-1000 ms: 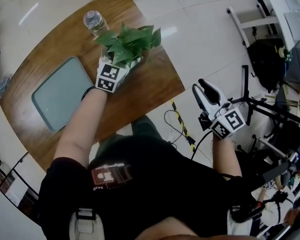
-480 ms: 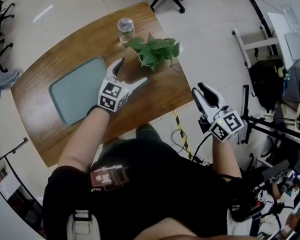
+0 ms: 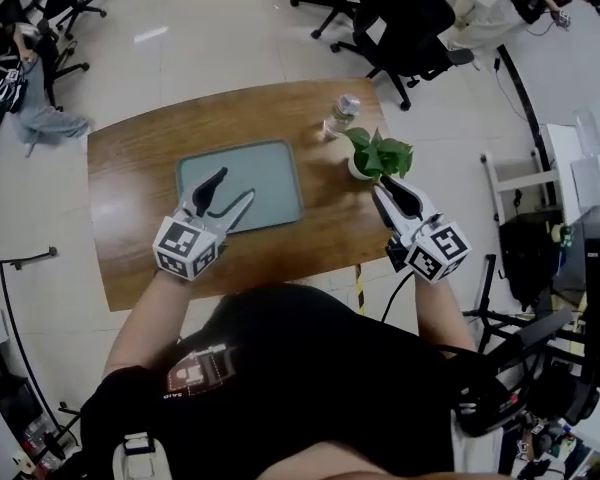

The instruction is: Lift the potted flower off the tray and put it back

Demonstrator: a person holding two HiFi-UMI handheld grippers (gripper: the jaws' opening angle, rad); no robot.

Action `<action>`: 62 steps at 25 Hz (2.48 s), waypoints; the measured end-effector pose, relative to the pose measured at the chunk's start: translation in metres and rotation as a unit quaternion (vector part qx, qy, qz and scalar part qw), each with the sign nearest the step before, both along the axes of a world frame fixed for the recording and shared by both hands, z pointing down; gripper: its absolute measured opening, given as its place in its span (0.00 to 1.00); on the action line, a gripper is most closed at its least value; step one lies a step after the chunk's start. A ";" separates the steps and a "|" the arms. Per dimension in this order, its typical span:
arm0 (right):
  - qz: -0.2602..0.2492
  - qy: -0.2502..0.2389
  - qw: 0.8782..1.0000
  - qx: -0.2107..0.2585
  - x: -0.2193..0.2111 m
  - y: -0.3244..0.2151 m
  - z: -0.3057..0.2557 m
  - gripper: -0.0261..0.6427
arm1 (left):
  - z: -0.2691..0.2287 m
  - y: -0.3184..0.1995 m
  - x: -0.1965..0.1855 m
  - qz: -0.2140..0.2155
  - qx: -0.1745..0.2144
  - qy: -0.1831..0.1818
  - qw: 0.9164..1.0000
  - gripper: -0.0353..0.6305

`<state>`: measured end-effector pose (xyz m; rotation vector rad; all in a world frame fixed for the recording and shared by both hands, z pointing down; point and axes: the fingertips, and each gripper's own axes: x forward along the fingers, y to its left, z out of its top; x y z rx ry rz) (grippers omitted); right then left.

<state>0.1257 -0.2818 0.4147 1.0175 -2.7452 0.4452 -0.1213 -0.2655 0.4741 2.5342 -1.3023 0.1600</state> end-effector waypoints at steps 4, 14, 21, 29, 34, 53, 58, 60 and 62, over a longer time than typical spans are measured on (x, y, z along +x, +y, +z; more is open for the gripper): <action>-0.046 0.002 0.999 0.002 -0.070 0.003 -0.003 0.16 | -0.030 0.033 -0.074 -0.049 0.007 0.021 0.999 0.27; -0.128 0.013 0.991 -0.039 -0.189 0.022 0.047 0.10 | -0.036 0.093 -0.174 -0.125 -0.020 0.134 0.983 0.05; -0.152 0.021 0.987 -0.053 -0.207 0.037 0.063 0.10 | -0.024 0.106 -0.170 -0.114 -0.022 0.127 0.985 0.05; -0.156 0.022 0.987 -0.041 -0.205 0.033 0.051 0.10 | -0.034 0.098 -0.174 -0.136 0.001 0.121 0.983 0.05; -0.154 0.023 0.987 -0.036 -0.202 0.033 0.047 0.10 | -0.040 0.097 -0.170 -0.131 0.009 0.114 0.985 0.05; -0.123 0.019 0.992 -0.022 -0.172 0.030 0.036 0.11 | -0.044 0.079 -0.127 -0.067 0.013 0.077 0.995 0.17; -0.099 0.015 0.995 -0.013 -0.148 0.026 0.028 0.11 | -0.046 0.065 -0.099 -0.032 0.014 0.067 0.997 0.21; -0.088 0.013 0.996 -0.011 -0.136 0.023 0.026 0.11 | -0.045 0.058 -0.084 -0.016 0.014 0.064 0.998 0.23; -0.077 0.012 0.997 -0.009 -0.123 0.022 0.024 0.11 | -0.045 0.053 -0.068 0.002 0.012 0.060 0.998 0.24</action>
